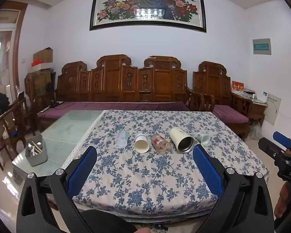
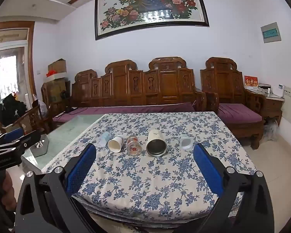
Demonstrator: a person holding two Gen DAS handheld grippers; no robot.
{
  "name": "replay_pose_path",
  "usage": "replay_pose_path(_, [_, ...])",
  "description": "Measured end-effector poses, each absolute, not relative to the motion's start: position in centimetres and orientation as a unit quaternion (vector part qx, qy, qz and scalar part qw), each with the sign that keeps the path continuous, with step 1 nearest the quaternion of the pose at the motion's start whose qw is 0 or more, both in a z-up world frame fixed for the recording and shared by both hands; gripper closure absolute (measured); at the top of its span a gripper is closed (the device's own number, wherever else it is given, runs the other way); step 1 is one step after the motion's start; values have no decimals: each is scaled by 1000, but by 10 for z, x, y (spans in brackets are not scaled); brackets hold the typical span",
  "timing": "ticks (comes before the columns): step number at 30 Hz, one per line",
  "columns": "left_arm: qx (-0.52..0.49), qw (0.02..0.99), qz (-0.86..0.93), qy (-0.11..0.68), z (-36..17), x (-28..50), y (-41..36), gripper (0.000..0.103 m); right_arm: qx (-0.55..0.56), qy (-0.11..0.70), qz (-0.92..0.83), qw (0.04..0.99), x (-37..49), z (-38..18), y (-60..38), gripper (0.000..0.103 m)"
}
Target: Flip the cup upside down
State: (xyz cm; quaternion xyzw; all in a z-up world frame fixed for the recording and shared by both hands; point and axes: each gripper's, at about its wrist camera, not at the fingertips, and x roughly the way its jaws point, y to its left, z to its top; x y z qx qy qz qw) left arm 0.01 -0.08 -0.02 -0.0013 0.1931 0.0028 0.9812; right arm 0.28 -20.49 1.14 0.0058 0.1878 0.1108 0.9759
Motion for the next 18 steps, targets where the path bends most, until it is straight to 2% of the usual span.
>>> replay_pose_path(18, [-4, 982, -1, 191, -1, 0, -3, 8, 4, 189, 110, 976, 3, 11, -205, 2])
